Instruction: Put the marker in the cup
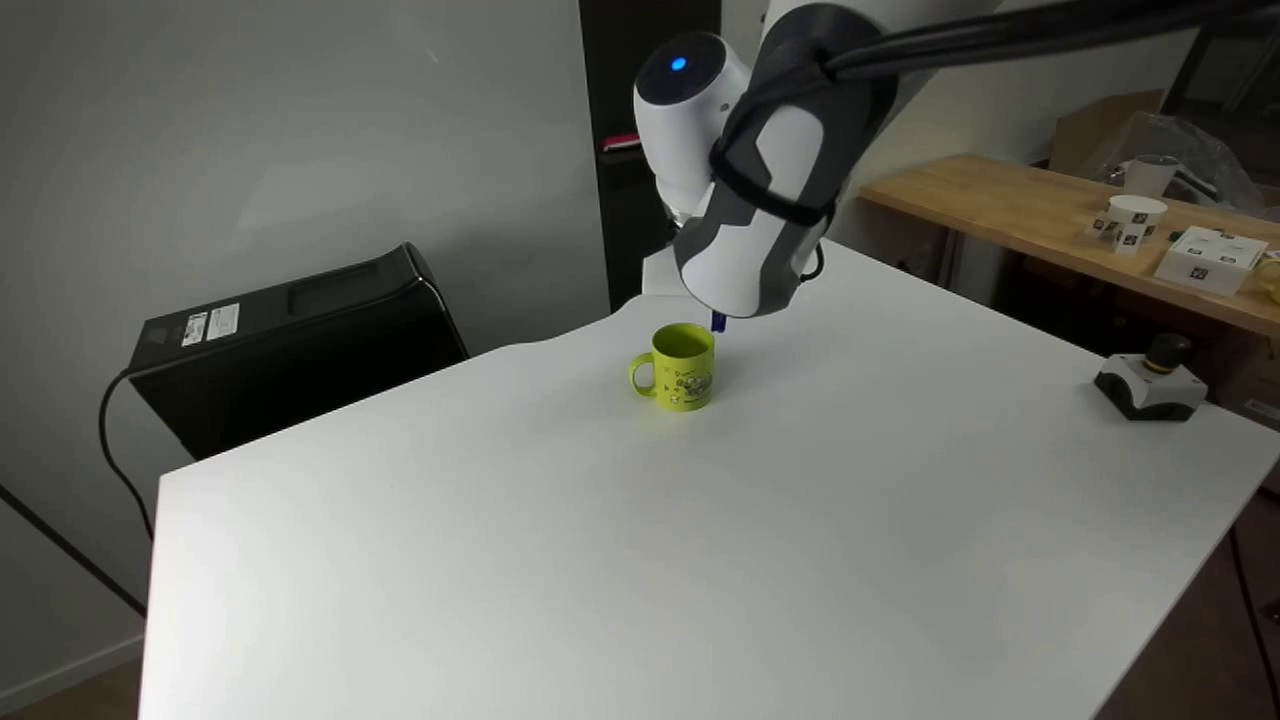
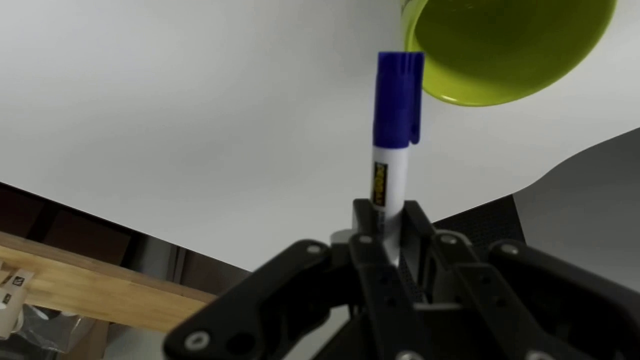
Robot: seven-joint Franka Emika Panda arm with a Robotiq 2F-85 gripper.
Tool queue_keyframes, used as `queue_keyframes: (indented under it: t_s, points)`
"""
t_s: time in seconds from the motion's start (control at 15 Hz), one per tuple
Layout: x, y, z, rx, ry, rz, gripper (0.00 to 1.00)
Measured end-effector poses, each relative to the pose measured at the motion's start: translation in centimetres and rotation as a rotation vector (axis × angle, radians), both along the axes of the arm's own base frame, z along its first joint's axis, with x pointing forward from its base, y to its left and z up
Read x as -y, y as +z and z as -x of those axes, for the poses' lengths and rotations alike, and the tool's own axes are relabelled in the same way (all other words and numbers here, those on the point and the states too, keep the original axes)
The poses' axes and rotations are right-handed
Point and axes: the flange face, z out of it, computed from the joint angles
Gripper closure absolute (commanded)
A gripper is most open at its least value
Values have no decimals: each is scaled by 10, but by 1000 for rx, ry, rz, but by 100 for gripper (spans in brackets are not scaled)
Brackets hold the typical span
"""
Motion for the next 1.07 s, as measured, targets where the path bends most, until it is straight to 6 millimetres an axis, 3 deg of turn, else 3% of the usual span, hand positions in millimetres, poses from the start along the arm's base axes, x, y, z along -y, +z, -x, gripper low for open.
queue_keyframes:
  t_s: [0.33, 0.67, 1.07]
  points:
    - [-19, 3, -14, 15, 23, 11, 96]
    - [-24, 3, -27, 9, 16, 28, 96]
    - [-12, -28, -29, -11, -11, 71, 96]
